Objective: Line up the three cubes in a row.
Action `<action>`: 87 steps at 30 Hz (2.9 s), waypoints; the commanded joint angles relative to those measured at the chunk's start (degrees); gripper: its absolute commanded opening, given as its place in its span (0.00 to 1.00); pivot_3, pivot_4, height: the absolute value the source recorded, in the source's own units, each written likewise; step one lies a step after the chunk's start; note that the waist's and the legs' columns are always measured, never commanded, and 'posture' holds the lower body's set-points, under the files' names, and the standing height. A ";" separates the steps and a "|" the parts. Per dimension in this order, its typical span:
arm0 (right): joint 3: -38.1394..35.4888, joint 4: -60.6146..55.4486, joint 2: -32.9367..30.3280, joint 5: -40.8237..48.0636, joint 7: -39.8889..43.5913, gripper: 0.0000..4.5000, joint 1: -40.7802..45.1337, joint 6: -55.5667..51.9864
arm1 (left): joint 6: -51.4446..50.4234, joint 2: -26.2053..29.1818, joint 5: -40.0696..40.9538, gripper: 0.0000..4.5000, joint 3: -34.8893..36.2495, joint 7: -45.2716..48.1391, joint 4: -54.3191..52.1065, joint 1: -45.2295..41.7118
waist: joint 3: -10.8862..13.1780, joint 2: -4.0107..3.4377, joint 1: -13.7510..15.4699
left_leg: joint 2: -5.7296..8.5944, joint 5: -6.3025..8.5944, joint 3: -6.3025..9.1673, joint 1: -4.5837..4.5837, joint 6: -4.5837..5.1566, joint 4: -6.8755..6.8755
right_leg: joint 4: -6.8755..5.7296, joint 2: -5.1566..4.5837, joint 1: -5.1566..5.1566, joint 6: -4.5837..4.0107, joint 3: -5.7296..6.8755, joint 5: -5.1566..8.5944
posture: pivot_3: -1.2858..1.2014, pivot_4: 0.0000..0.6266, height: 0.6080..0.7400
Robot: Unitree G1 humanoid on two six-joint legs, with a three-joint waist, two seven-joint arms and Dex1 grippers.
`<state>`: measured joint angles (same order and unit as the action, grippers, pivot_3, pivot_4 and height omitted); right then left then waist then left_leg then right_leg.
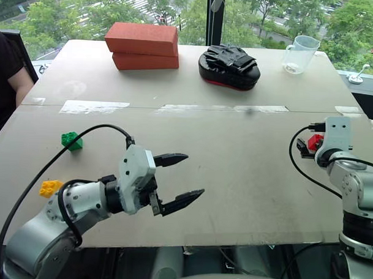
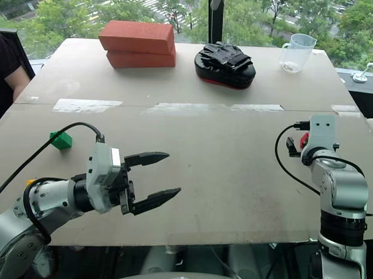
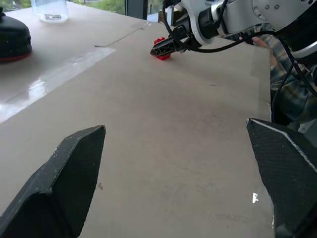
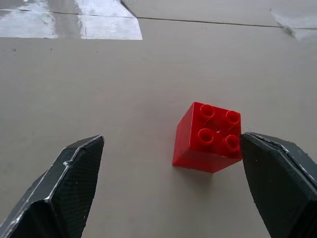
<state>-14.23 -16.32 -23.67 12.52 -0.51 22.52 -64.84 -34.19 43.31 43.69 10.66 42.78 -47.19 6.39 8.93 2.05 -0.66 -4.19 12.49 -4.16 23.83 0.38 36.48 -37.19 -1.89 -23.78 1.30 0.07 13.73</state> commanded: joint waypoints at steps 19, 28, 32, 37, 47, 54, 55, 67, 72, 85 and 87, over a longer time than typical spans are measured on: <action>-9.70 14.72 6.47 -3.09 -7.17 0.39 11.59 1.42 | -0.42 0.42 2.11 1.00 -1.02 -1.25 -1.22 -2.87 | 0.04 -0.10 -0.09 | 0.00 0.00 0.03 0.01 0.00 0.00 | -0.11 0.04 -0.02 0.19 0.00 -0.12 | 0.52 0.24 1.00; 5.67 5.44 -3.27 4.89 22.95 0.29 5.47 13.37 | 1.37 -0.87 0.09 1.00 1.89 -3.83 -2.07 2.68 | 0.07 -0.15 -0.20 | 0.00 0.00 0.01 0.00 0.00 -0.01 | -0.09 0.04 -0.02 0.20 -0.03 -0.11 | 0.52 0.24 1.00; 20.47 4.13 -9.08 8.78 46.27 0.29 11.17 19.73 | 2.15 0.88 1.57 1.00 7.89 1.27 -0.54 10.50 | 0.12 -0.22 -1.76 | -0.09 0.00 0.05 -0.10 0.00 -0.08 | -0.12 0.14 -0.08 0.20 -0.21 -0.11 | 0.52 0.24 1.00; 35.06 18.52 -7.38 1.47 62.50 0.29 21.05 36.85 | 3.38 0.94 1.60 1.00 11.31 3.51 0.17 14.01 | 0.08 -0.16 -1.22 | -0.15 0.00 0.08 -0.15 0.00 -0.02 | -0.20 0.21 -0.06 0.09 -0.01 0.09 | 0.52 0.24 1.00; 41.25 43.68 -1.16 -8.31 72.86 0.29 30.61 57.73 | 5.32 1.13 0.49 1.00 16.00 6.20 -0.55 19.96 | 0.11 -0.17 -0.07 | -0.03 0.01 -0.11 0.01 0.01 0.05 | -0.08 0.00 -0.09 -0.04 -0.08 0.01 | 0.52 0.24 1.00; 39.88 49.70 -0.56 -9.63 76.67 0.29 33.49 61.71 | 5.98 1.35 0.23 1.00 16.91 6.85 -0.06 20.52 | 0.13 -0.20 -0.14 | -0.06 0.01 -0.10 -0.06 0.01 0.04 | -0.21 0.02 -0.10 -0.04 -0.07 0.01 | 0.52 0.24 1.00; 39.76 50.55 -0.47 -9.92 76.76 0.29 33.87 62.10 | 6.05 1.36 0.20 1.00 16.97 6.97 0.03 20.52 | 0.13 -0.19 -0.14 | -0.06 0.01 -0.10 -0.07 0.01 0.05 | -0.22 0.02 -0.09 -0.04 -0.07 0.01 | 0.52 0.24 1.00; 38.48 62.38 2.47 -13.18 77.98 0.29 37.93 67.91 | 6.54 1.43 -0.32 1.00 16.77 8.22 0.93 20.01 | 0.13 -0.20 -0.22 | -0.05 0.01 -0.13 -0.07 0.00 0.06 | -0.24 0.01 -0.10 -0.05 -0.08 0.01 | 0.52 0.24 1.00; 37.94 65.81 3.63 -13.66 80.01 0.29 38.88 69.81 | 6.66 1.37 -0.74 1.00 16.55 8.41 1.39 19.58 | 0.13 -0.20 -0.24 | -0.05 0.01 -0.13 -0.08 0.00 0.06 | -0.26 0.00 -0.10 -0.05 -0.08 0.01 | 0.52 0.24 1.00; 33.88 70.69 4.53 -13.83 81.49 0.99 39.03 75.69 | 6.90 0.02 -1.46 1.00 16.81 7.60 1.64 20.40 | 0.14 -0.22 -0.26 | -0.05 0.01 -0.14 -0.08 0.00 0.06 | -0.28 0.00 -0.10 -0.05 -0.09 0.01 | 0.52 0.24 1.00; 32.53 68.86 4.11 -12.78 82.21 0.99 38.36 75.17 | 6.96 -1.03 -1.46 1.00 17.15 6.84 1.84 21.11 | 0.14 -0.22 -0.26 | -0.05 0.01 -0.14 -0.09 0.00 0.06 | -0.29 0.00 -0.10 -0.05 -0.09 0.01 | 0.52 0.24 1.00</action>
<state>20.85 55.36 -18.86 -2.31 80.52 60.31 10.23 -28.29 43.17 42.22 26.43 50.44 -45.33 27.03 9.07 1.83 -0.92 -4.24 12.50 -4.30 23.74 0.38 36.54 -37.49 -1.89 -23.88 1.25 -0.02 13.73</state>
